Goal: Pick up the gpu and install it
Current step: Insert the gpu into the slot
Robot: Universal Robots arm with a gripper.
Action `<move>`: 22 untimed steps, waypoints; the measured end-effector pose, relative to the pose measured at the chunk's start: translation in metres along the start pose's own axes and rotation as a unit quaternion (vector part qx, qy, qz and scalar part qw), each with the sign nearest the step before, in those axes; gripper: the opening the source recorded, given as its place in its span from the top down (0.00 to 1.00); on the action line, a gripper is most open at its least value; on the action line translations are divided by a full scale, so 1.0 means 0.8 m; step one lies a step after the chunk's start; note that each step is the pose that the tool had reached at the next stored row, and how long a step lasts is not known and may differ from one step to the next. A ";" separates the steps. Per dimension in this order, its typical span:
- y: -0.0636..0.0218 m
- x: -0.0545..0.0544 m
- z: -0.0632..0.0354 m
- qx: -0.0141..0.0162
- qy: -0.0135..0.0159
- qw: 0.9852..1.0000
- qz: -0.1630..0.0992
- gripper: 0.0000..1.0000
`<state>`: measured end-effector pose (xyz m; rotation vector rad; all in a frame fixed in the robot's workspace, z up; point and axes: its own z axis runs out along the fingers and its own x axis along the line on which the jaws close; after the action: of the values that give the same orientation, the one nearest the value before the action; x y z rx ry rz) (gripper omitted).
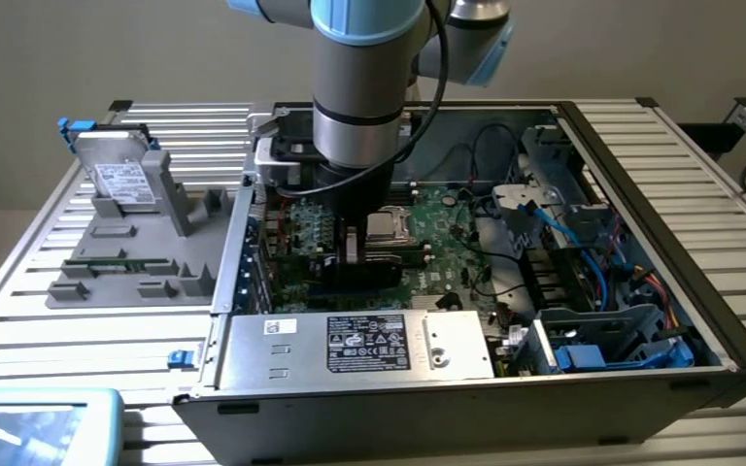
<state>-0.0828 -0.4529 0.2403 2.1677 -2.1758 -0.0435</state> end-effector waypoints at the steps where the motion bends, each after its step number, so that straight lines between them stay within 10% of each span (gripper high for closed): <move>1: 0.000 0.000 0.000 0.000 0.000 1.000 0.000 0.72; 22: 0.000 0.000 0.004 0.000 0.000 1.000 0.000 0.72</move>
<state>-0.0833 -0.4529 0.2369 2.1678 -2.1760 -0.0437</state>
